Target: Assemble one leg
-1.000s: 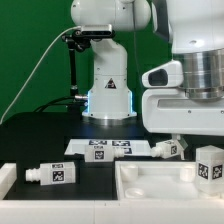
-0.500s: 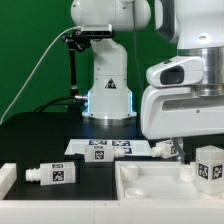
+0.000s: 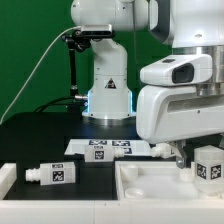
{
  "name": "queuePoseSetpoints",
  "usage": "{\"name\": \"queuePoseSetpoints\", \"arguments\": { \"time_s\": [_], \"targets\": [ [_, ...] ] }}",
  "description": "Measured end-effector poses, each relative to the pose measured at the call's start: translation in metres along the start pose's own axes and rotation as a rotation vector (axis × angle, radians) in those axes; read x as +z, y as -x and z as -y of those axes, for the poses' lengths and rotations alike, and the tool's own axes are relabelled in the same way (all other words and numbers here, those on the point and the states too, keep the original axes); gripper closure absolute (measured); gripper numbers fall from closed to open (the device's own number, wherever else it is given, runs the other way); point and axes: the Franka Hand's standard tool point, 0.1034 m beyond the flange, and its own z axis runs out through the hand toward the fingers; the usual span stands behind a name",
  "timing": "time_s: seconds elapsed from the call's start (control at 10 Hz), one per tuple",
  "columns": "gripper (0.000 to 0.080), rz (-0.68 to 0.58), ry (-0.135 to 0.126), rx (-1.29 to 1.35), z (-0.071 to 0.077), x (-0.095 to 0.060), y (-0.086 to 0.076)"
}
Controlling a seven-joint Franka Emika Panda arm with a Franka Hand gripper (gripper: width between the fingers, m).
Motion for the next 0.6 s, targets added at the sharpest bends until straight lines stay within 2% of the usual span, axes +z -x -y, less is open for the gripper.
{"name": "queuePoseSetpoints", "arguments": {
  "time_s": [0.1,0.2,0.3,0.6],
  "targets": [
    [0.0443,0.000,-0.001,0.105,0.0007,0.0001,-0.0001],
    [0.0443,0.000,-0.001,0.161,0.0009,0.0004,0.0000],
    [0.0512,0.001,-0.002,0.225,0.0010,0.0006,0.0001],
    [0.0512,0.003,-0.001,0.482,0.0049,0.0012,-0.0003]
  ]
}}
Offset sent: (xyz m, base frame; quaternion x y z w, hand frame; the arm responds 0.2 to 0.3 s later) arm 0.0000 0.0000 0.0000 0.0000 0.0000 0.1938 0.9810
